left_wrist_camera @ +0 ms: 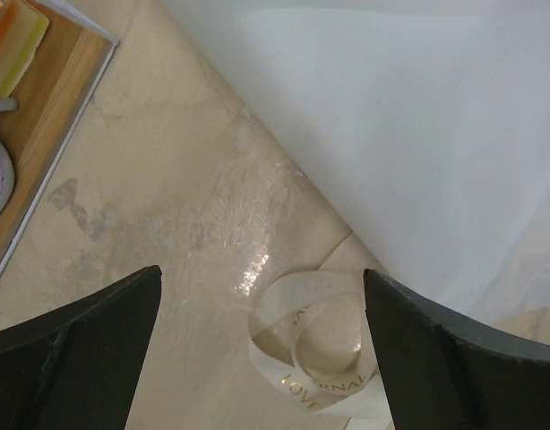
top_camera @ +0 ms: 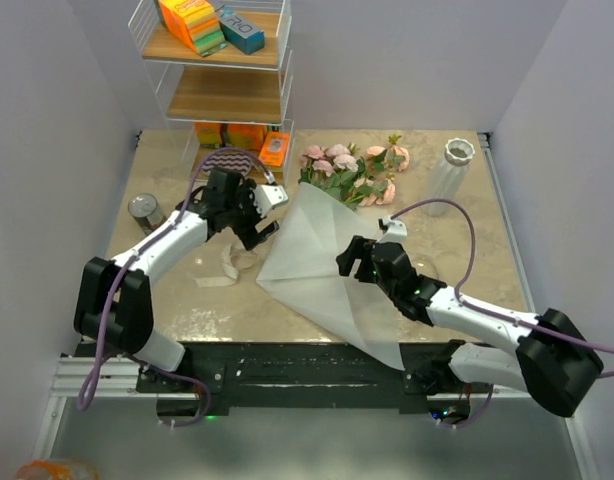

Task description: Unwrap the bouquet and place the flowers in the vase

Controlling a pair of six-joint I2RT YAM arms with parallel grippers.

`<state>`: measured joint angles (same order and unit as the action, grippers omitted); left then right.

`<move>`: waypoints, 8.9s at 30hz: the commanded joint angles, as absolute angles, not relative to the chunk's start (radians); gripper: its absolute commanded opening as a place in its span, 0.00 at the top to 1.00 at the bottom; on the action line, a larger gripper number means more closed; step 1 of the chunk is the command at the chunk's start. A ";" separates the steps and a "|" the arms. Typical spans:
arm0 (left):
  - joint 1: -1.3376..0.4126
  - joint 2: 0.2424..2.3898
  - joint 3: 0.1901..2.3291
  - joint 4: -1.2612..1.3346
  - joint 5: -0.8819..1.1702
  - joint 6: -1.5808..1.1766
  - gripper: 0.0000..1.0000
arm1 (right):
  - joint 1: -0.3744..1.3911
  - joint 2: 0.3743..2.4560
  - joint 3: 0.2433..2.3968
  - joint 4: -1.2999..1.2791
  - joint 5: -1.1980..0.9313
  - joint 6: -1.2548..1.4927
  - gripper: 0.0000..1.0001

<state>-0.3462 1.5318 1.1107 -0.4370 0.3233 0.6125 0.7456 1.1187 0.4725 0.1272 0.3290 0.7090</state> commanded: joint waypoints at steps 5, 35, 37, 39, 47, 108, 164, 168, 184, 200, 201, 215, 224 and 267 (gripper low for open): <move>-0.356 1.563 0.940 -0.222 0.207 0.594 0.01 | 0.747 1.267 0.472 0.400 0.239 0.870 0.23; -0.517 1.603 0.951 -0.302 0.203 0.620 0.01 | 0.577 1.057 0.465 0.003 0.365 0.837 0.22; -0.496 1.597 0.976 -0.328 0.204 0.609 0.01 | 0.575 1.014 0.454 -0.032 0.373 0.839 0.21; -0.477 1.585 1.029 -0.377 0.239 0.621 0.01 | 0.575 0.983 0.433 -0.040 0.379 0.857 0.20; -0.367 1.453 1.232 -0.558 0.363 0.595 0.01 | 0.574 1.121 0.403 0.135 0.308 0.907 0.20; -0.291 1.308 1.393 -0.640 0.135 0.403 0.01 | 0.865 1.726 1.178 0.391 -0.021 0.627 0.78; 0.213 1.354 1.672 -0.678 0.422 0.187 0.01 | 0.546 1.511 1.114 0.040 -0.140 0.411 0.09; 0.206 1.362 1.609 -0.712 0.512 0.245 0.01 | 0.540 1.598 1.036 0.064 -0.127 0.440 0.10; 0.170 1.338 1.511 -0.723 0.535 0.301 0.01 | 0.534 1.759 0.936 0.227 -0.089 0.437 0.16; 0.129 1.309 1.483 -0.718 0.472 0.313 0.01 | 0.534 1.749 0.867 0.383 -0.218 0.454 0.46; 0.124 1.308 1.480 -0.718 0.465 0.313 0.01 | 0.535 1.737 0.862 0.382 -0.225 0.457 0.49; 0.078 1.275 1.476 -0.721 0.400 0.298 0.01 | 0.535 1.533 0.842 0.377 -0.327 0.502 1.00; 0.037 1.266 1.496 -0.735 0.371 0.284 0.01 | 0.633 1.272 0.798 0.281 -0.345 0.489 1.00; -0.046 1.243 1.508 -0.778 0.345 0.241 0.01 | 0.819 1.795 1.428 -0.393 0.245 0.666 0.49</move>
